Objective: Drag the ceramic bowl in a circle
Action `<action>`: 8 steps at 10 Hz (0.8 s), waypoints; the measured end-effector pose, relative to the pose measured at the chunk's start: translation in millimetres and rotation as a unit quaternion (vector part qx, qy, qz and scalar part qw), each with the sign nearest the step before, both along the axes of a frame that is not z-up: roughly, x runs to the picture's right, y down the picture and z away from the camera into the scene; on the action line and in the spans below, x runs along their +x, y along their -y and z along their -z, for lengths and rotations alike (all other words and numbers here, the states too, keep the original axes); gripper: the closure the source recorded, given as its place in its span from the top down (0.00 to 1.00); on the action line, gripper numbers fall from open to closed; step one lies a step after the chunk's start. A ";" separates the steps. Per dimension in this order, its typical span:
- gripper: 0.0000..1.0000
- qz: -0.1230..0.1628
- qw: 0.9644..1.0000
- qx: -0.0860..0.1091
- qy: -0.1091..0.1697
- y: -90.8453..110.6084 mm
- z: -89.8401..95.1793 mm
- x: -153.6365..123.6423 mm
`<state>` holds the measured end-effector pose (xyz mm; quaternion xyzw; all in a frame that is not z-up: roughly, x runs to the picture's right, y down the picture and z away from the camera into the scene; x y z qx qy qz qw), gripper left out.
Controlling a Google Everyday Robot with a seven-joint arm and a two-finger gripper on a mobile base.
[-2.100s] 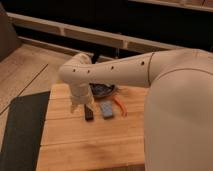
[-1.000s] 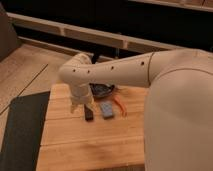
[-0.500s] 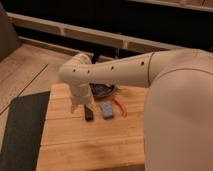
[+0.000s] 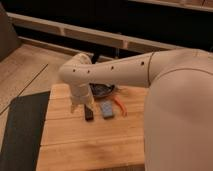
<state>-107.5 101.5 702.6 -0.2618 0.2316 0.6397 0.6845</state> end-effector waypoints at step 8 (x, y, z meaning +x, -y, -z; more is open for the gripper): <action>0.65 0.022 0.980 0.184 0.074 130.9 -28.8 -17.8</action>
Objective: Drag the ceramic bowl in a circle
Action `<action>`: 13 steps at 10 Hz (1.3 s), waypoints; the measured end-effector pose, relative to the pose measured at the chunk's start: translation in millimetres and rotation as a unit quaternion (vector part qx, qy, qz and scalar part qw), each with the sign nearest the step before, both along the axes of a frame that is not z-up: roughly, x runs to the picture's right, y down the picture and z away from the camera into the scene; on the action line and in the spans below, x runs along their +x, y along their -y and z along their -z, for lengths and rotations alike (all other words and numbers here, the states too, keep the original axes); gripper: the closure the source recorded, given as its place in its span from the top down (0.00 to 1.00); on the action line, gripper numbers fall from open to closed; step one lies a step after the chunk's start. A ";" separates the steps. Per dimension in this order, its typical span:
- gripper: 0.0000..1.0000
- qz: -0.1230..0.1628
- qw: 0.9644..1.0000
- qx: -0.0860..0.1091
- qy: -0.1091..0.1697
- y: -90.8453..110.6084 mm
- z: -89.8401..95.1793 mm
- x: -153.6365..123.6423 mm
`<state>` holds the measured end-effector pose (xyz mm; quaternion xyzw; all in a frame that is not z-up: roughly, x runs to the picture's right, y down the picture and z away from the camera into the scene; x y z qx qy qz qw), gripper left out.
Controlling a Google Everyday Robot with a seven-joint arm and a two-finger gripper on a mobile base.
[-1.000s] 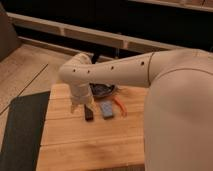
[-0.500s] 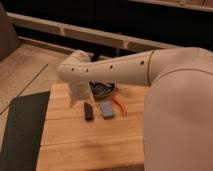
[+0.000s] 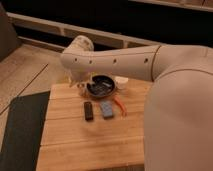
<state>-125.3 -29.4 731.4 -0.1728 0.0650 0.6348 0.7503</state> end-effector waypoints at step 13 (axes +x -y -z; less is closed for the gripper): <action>0.65 -0.164 0.976 -0.035 -0.138 22.4 -127.8 83.8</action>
